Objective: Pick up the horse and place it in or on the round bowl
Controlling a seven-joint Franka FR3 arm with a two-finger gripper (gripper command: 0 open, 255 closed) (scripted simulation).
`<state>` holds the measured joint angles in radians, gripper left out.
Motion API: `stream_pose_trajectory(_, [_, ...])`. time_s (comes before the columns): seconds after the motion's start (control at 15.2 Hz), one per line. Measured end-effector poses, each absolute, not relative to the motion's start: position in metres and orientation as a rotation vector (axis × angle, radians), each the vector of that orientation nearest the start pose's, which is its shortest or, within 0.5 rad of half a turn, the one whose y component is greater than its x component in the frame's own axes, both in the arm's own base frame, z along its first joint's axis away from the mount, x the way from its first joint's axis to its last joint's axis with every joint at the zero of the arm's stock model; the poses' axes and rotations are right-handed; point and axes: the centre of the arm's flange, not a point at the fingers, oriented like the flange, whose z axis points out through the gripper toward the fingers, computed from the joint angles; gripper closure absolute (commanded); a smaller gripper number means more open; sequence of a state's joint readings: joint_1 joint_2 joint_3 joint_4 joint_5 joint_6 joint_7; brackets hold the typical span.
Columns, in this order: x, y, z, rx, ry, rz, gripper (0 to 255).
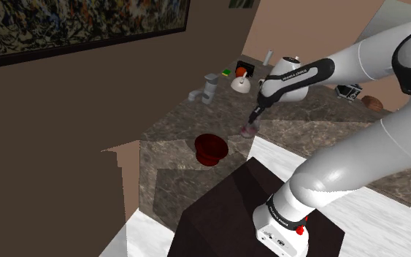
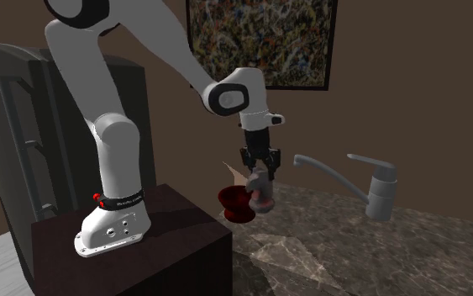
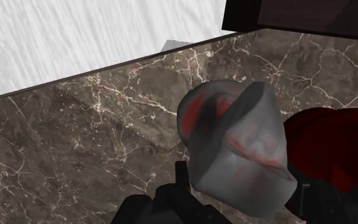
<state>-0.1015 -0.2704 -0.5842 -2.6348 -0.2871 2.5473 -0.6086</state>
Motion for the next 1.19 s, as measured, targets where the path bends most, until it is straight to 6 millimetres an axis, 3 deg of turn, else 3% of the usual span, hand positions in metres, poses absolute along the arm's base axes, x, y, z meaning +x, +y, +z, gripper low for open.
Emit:
stream_pose_trajectory(0.4, [0.343,-0.258,0.365,-3.243,-0.253,-0.173,255])
stream_pose_trajectory(1.19, [0.398,-0.123,0.404,-3.243,-0.255,-0.172,255])
